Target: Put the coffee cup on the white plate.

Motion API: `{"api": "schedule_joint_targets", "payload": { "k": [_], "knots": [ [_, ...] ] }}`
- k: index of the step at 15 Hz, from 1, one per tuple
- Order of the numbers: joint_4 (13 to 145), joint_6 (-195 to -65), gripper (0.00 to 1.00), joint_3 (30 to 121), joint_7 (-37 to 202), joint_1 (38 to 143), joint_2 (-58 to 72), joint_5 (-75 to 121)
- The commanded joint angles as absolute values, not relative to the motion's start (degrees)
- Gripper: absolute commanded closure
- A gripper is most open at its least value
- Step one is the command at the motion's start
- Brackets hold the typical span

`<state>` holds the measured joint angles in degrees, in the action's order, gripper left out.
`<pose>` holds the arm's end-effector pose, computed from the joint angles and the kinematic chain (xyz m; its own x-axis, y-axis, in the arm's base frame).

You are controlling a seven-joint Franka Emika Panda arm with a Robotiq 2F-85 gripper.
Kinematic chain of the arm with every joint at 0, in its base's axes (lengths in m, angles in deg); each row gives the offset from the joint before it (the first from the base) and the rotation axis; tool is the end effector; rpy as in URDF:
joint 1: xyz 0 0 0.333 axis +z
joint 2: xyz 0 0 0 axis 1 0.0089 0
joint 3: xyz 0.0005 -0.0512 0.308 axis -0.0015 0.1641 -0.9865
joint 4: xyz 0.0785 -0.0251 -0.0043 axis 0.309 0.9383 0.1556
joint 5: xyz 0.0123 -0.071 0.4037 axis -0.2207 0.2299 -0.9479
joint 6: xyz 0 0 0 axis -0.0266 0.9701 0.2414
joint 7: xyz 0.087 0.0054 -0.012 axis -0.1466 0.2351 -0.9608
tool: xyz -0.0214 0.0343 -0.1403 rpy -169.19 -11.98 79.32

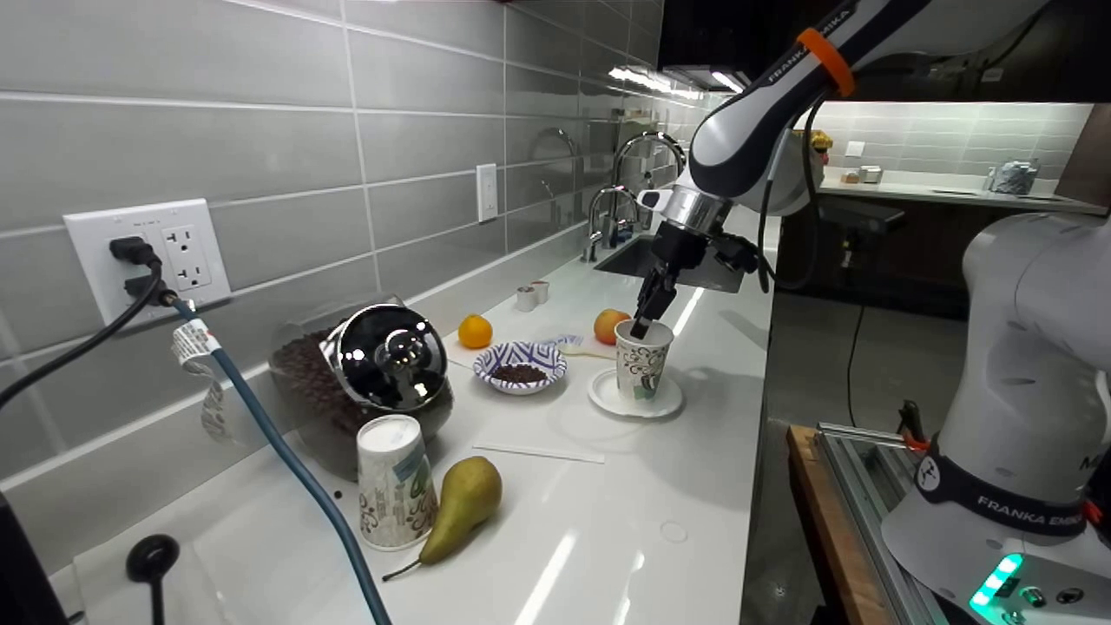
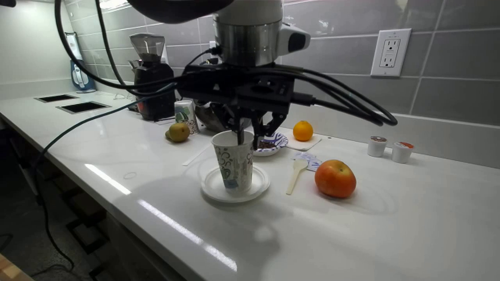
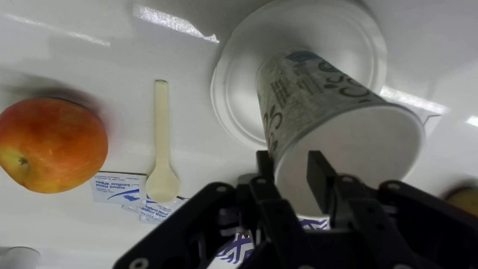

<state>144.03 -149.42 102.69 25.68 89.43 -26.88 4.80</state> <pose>0.3708 -0.2063 0.2627 0.9363 0.1212 0.3296 0.1550 -0.9848 -0.0781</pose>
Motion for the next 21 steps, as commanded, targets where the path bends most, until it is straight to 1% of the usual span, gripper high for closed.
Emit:
{"api": "schedule_joint_targets", "payload": {
  "k": [1,2,4,6,7,8,10,12,14,17,18,19,21],
  "knots": [
    [144.0,-148.4,0.37,99.0,26.4,87.3,-28.0,5.4],
    [144.0,-147.0,0.29,97.4,28.0,86.4,-29.1,6.7],
    [143.8,-143.6,0.16,94.0,31.4,84.8,-31.5,9.0],
    [145.8,-139.9,0.02,87.5,39.9,81.0,-36.0,16.0],
    [145.4,-136.5,0.01,84.4,44.9,79.5,-38.0,19.8],
    [143.8,-132.7,0.0,77.9,49.1,74.4,-38.6,21.5],
    [144.9,-125.5,0.0,69.3,58.3,68.8,-45.7,25.3],
    [143.9,-118.1,0.0,65.0,66.7,68.7,-50.8,27.8],
    [141.7,-108.5,0.0,65.2,74.8,73.2,-54.4,31.0],
    [137.9,-96.1,0.0,62.1,85.3,75.4,-58.9,33.8],
    [136.8,-94.3,0.0,61.5,86.0,76.0,-60.3,36.9],
    [138.4,-98.1,0.0,65.2,84.2,78.3,-57.1,34.9],
    [137.0,-95.0,0.0,64.1,86.3,79.0,-59.4,36.8]
  ]
}}
